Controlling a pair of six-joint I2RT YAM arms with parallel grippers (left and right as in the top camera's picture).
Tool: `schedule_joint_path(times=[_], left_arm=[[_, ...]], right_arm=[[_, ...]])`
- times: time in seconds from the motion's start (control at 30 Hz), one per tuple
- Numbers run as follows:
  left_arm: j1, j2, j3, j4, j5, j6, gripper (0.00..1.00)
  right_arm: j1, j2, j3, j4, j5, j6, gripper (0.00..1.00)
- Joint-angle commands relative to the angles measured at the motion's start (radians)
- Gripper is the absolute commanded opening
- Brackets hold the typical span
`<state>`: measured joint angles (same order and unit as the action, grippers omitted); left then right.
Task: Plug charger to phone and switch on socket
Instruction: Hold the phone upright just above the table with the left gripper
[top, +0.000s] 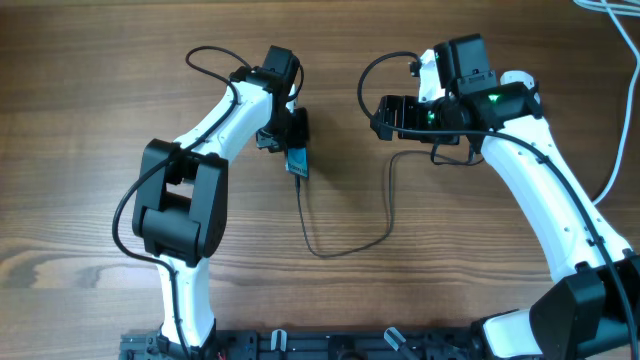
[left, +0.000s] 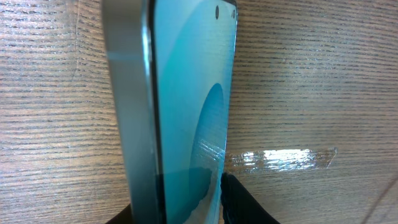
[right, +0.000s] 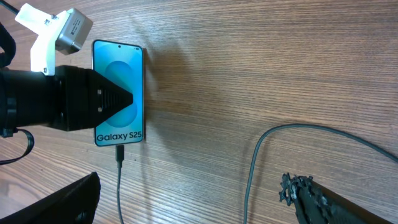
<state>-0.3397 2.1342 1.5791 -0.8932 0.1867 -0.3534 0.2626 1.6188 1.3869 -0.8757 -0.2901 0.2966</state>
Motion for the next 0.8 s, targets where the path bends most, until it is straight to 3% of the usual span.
schedule_joint_path(times=[0.0, 0.77], left_arm=[[-0.005, 0.007, -0.004, 0.002, -0.002, 0.006, 0.31], [-0.005, 0.007, -0.004, -0.006, -0.002, 0.006, 0.38]], right_arm=[[-0.005, 0.012, -0.006, 0.003, 0.013, -0.005, 1.0], [-0.005, 0.012, -0.006, 0.003, 0.013, -0.006, 1.0]])
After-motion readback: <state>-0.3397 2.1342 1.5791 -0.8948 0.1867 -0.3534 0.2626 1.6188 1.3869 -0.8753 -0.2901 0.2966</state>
